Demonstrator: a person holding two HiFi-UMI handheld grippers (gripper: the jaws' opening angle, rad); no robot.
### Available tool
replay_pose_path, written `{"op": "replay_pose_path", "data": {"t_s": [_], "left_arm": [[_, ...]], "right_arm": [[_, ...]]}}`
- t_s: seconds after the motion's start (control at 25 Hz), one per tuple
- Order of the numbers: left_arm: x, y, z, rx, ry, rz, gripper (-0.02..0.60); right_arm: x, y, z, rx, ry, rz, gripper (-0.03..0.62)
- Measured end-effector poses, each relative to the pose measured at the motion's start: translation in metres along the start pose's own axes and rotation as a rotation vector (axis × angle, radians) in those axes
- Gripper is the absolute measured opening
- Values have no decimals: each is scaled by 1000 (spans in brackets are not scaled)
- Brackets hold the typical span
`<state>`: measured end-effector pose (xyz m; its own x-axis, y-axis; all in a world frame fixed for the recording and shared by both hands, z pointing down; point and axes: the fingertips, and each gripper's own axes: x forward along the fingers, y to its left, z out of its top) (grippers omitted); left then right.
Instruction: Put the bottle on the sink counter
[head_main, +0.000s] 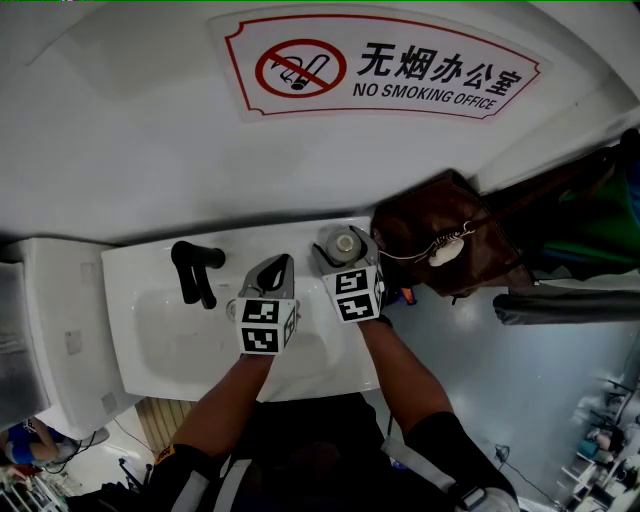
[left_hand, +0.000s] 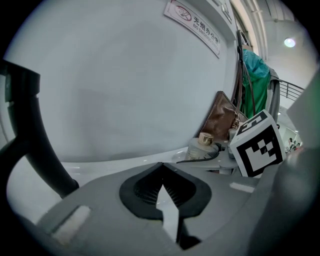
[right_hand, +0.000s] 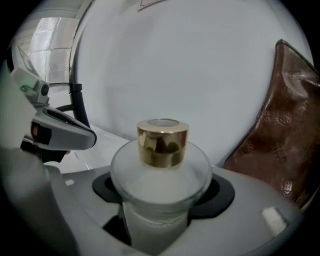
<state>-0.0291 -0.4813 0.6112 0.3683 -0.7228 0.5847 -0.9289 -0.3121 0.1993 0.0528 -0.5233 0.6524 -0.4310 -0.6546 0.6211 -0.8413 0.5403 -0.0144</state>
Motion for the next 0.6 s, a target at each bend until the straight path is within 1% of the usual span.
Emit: {"op": "replay_pose_path", "data": {"t_s": [0.28, 0.6], "left_arm": [[-2, -2, 3, 2, -10, -4, -3], [-8, -2, 3, -3, -11, 0, -2]], "right_arm": [[1, 1, -1, -12, 7, -6, 347], [0, 2, -3, -43, -11, -7, 347]]}}
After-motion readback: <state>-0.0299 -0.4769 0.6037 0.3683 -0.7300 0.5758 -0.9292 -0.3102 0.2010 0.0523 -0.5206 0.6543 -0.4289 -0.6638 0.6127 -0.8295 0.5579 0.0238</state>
